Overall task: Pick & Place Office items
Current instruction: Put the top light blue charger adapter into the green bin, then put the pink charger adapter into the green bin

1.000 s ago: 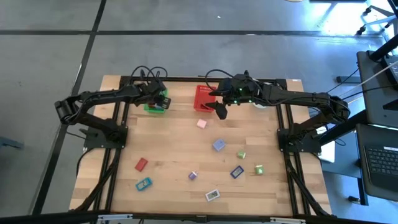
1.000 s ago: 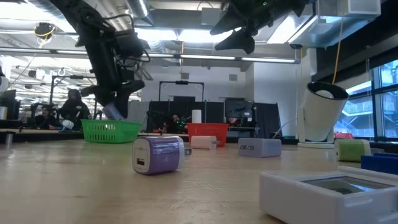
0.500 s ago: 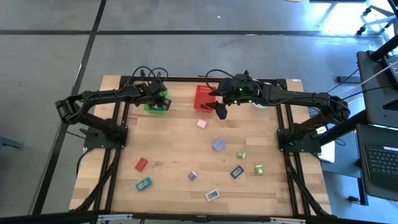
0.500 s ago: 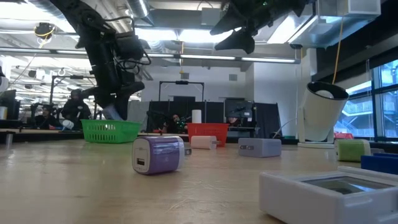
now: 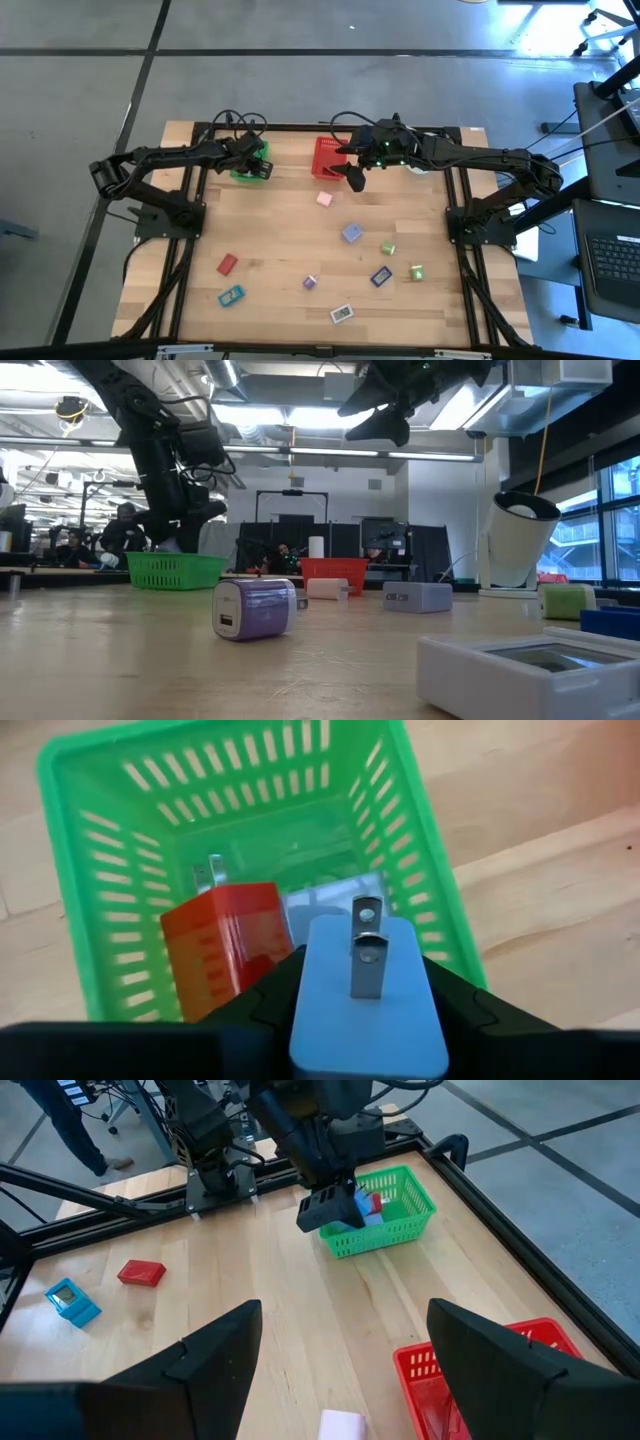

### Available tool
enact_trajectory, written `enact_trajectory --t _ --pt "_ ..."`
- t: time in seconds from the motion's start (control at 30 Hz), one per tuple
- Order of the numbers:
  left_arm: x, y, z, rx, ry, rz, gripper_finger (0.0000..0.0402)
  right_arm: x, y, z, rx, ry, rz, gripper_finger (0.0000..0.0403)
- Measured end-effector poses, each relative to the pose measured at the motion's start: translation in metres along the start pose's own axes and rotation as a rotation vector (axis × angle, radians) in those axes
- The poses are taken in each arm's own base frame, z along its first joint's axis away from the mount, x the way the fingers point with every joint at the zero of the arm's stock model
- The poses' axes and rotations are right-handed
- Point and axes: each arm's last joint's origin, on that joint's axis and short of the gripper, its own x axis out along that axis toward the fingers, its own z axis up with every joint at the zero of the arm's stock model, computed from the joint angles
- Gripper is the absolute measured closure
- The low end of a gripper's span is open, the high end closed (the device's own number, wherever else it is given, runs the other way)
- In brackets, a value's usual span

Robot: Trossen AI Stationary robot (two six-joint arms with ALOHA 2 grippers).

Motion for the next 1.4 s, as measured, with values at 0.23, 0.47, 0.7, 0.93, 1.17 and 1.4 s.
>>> enact_trajectory --t 0.23,0.47,0.7,0.93,1.17,1.4 --pt "0.000 0.000 0.001 0.002 -0.001 0.001 0.0235 0.000 0.000 0.000 0.001 0.000 0.000 0.0117" --pt "-0.024 -0.008 0.029 0.125 -0.043 -0.076 0.0210 0.000 0.000 0.000 0.004 0.000 0.000 0.0117" --pt "-0.055 -0.018 0.053 0.145 -0.128 -0.166 0.0212 0.004 -0.002 -0.003 0.113 0.011 -0.061 0.0117" --pt "-0.074 -0.025 0.057 0.171 -0.175 -0.242 0.0211 0.027 -0.006 -0.024 0.244 0.133 -0.170 0.0117" --pt "-0.093 -0.027 0.051 0.194 -0.209 -0.290 0.0210 0.066 0.002 -0.055 0.073 0.289 -0.113 0.0117" --pt "-0.111 -0.027 0.045 0.183 -0.254 -0.341 0.0210 0.107 0.005 -0.092 -0.017 0.414 -0.087 0.0117"
